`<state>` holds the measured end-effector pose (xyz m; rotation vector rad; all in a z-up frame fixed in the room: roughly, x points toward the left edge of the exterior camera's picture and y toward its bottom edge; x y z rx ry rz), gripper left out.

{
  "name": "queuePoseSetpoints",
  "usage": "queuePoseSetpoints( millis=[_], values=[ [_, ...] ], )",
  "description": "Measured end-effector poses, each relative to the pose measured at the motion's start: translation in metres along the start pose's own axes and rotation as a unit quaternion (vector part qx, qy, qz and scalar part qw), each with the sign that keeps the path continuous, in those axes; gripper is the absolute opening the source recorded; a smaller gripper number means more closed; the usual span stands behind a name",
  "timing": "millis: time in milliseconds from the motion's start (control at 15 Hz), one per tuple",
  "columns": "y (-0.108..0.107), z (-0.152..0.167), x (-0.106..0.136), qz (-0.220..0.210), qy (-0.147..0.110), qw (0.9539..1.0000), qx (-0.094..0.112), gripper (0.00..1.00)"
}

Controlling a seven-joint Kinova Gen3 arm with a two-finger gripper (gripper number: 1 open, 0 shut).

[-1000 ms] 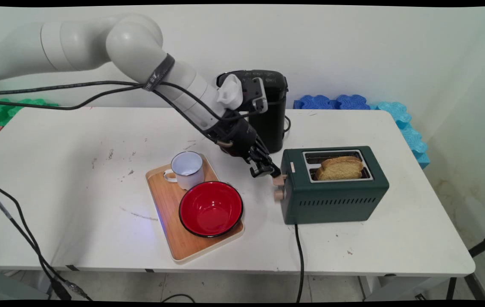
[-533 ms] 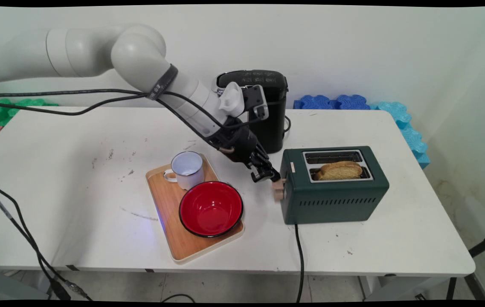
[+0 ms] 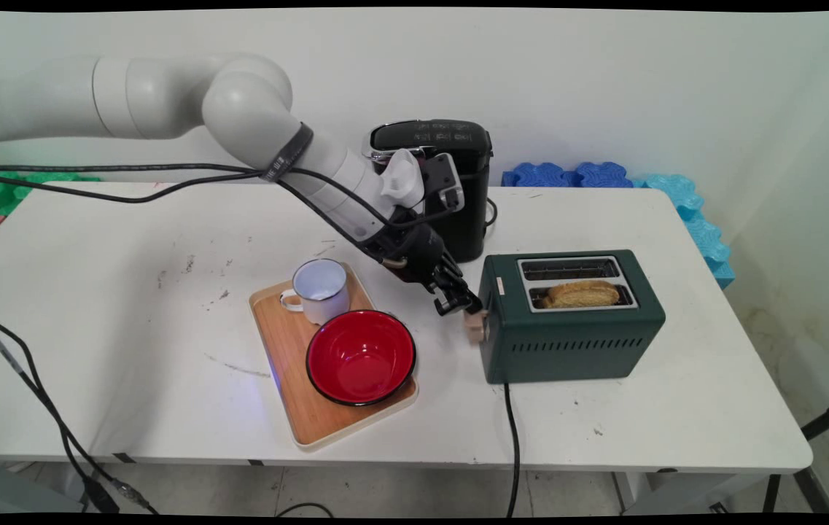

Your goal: Press the toaster switch

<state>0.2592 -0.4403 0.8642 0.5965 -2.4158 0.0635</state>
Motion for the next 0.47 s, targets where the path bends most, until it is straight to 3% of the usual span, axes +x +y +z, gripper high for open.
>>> queuePoseSetpoints(
  millis=[467],
  values=[
    [0.0,0.0036,-0.0037,-0.004,-0.002,1.0,0.003,0.0]
  ],
)
